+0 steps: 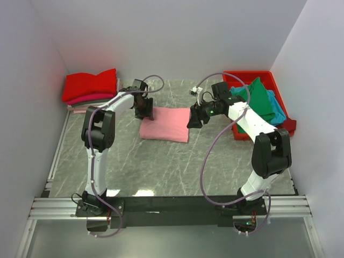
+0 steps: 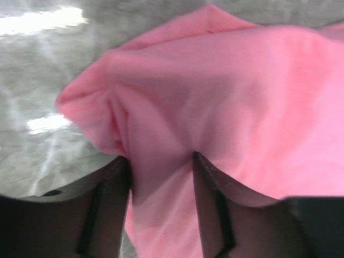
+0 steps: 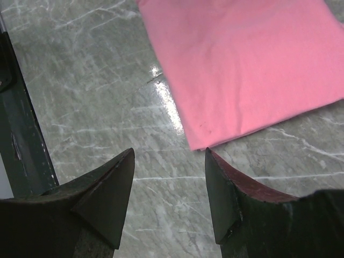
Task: Fold and stack the t-shirts
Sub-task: Fold the tshirt
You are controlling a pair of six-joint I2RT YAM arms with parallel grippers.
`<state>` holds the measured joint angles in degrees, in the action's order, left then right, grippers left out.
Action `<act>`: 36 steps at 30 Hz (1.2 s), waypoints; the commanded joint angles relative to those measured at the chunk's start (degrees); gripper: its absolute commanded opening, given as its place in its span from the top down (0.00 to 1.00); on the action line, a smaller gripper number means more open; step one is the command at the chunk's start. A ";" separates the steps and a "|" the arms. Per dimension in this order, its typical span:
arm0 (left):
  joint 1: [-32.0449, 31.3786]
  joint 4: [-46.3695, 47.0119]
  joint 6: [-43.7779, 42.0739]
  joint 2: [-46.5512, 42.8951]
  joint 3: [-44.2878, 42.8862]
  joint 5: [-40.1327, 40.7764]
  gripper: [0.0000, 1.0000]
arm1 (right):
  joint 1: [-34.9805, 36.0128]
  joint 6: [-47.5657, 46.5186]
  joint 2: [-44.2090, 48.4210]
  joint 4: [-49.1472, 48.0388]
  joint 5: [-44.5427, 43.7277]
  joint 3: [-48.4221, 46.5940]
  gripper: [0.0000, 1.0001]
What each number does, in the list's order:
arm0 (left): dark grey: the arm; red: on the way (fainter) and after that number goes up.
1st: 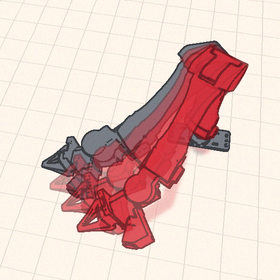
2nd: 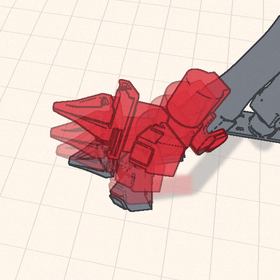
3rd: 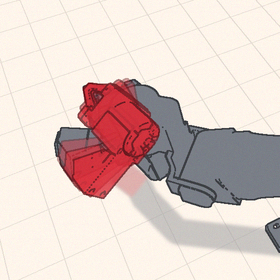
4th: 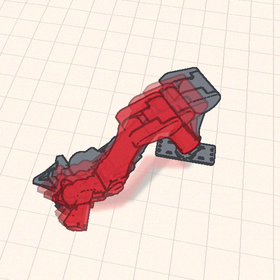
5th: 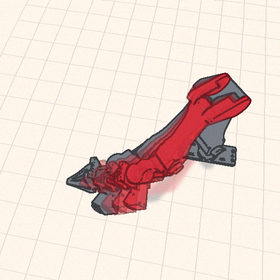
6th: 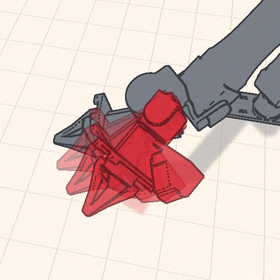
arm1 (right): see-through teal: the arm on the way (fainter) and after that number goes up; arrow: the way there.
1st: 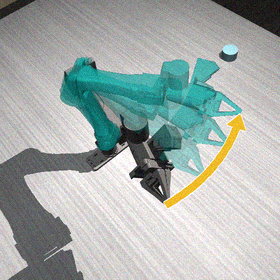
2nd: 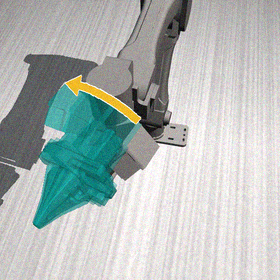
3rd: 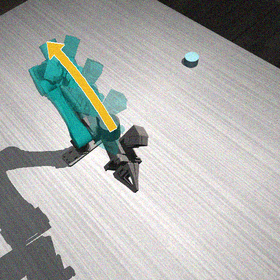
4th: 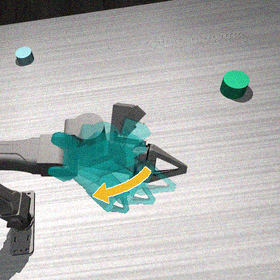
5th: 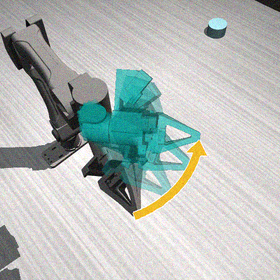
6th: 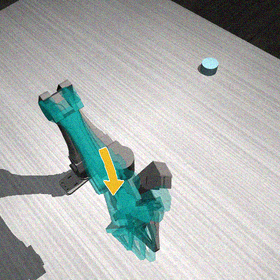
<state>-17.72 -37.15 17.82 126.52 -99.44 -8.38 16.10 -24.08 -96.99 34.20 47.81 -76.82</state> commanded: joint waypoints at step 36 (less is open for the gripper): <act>15.78 10.09 -0.42 -19.29 -4.96 -24.32 1.00 | -2.83 -1.68 3.39 1.31 5.36 -0.18 0.39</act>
<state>-2.22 -25.47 18.68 108.92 -97.41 -35.40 13.89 -24.99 -96.84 35.27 50.89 -76.79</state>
